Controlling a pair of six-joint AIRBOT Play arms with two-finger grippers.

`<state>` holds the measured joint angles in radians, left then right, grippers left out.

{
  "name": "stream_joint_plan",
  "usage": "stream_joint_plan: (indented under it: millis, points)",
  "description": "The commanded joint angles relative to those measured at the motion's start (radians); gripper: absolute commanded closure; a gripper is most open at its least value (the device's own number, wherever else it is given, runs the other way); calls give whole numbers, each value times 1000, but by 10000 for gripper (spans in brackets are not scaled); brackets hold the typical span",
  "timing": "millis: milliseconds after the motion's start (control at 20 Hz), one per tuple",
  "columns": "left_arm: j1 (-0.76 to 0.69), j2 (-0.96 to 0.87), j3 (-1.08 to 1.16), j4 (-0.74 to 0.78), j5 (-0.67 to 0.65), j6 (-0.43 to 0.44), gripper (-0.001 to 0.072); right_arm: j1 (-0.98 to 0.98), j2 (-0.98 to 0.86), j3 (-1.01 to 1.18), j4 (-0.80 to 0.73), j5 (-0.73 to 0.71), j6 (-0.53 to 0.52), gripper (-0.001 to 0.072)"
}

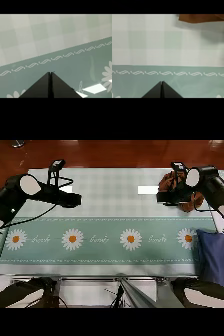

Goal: Fold the shirts.

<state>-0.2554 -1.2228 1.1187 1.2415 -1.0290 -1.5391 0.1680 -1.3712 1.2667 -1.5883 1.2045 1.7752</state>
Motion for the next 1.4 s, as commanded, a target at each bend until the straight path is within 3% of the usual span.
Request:
stream_joint_plan:
  millis: [0, 700, 950, 1050, 1100, 1150, 1200, 1350]
  points:
    - [0, 0, 0, 0, 0, 0, 682, 1, 0, 0, 0, 0, 0, 688]
    - [-1, 0, 0, 0, 0, 0, 682, 1, 0, 0, 6, -16, 1, 688]
    - [0, -1, 0, 1, 111, 1, 682, 1, 0, 0, -46, -326, -1, 688]
    - [5, -2, 0, 2, 220, 1, 671, 1, -1, 0, -187, -443, 6, 654]
    - [9, -5, 0, 2, 296, 21, 489, -5, -2, 0, -287, -504, 53, 358]
    - [12, -9, 0, 2, 366, 54, 135, -19, -6, 0, -362, -558, 109, 74]
    - [17, -16, 0, 5, 426, 71, 3, -43, -12, 0, -416, -602, 164, 82]
    - [35, -34, 0, 5, 483, 72, 3, -180, -63, 0, -440, -659, 311, 82]
